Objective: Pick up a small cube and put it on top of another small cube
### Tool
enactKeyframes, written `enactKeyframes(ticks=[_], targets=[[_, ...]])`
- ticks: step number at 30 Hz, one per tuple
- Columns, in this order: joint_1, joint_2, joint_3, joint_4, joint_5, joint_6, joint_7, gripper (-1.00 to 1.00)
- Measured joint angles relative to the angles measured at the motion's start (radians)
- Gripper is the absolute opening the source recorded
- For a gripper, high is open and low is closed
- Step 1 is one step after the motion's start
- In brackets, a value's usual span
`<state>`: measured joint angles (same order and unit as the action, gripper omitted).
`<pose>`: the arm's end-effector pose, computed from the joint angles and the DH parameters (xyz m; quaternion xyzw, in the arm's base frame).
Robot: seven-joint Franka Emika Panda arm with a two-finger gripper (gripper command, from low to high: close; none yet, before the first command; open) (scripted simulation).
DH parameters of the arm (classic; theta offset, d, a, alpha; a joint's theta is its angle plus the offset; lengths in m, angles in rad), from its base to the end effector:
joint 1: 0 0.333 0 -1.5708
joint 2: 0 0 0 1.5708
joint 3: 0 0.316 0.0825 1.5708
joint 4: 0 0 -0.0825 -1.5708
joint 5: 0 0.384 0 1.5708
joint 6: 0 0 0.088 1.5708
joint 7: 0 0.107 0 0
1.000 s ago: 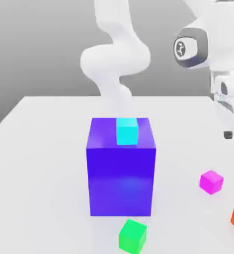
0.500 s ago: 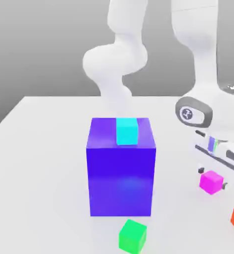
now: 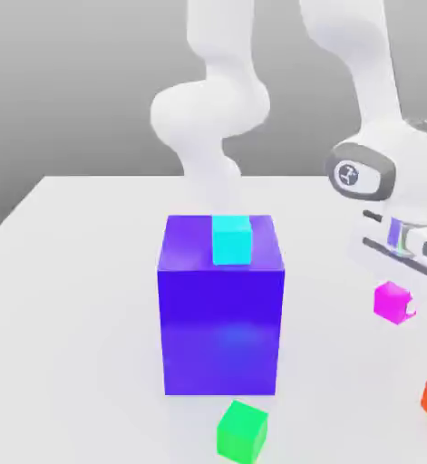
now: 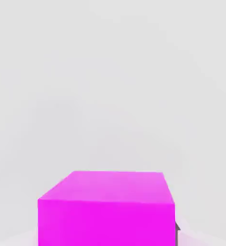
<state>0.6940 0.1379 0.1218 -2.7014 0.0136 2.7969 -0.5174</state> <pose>0.2743 0.2936 0.1824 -0.7899 -0.6128 0.0221 0.0073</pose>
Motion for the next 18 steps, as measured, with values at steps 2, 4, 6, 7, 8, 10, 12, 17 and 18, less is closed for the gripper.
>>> enactKeyframes(ticks=[2,4,6,7,8,10,12,17,18], targets=[[-0.04,0.034,-0.011,0.033,0.049,-0.047,-0.038,-1.0],[-0.085,0.069,-0.022,0.067,0.097,-0.093,-0.075,-1.0],[-0.13,0.102,-0.033,0.1,0.143,-0.136,-0.111,-1.0],[-0.153,0.117,-0.038,0.116,0.166,-0.156,-0.13,-1.0],[-0.176,0.132,-0.042,0.132,0.189,-0.175,-0.148,-1.0],[-0.226,0.159,-0.047,0.163,0.233,-0.209,-0.183,-1.0],[-0.273,0.183,-0.052,0.194,0.28,-0.237,-0.222,-1.0],[-0.39,0.225,-0.055,0.268,0.402,-0.286,-0.329,-1.0],[-0.412,0.231,-0.053,0.283,0.428,-0.291,-0.353,-1.0]])
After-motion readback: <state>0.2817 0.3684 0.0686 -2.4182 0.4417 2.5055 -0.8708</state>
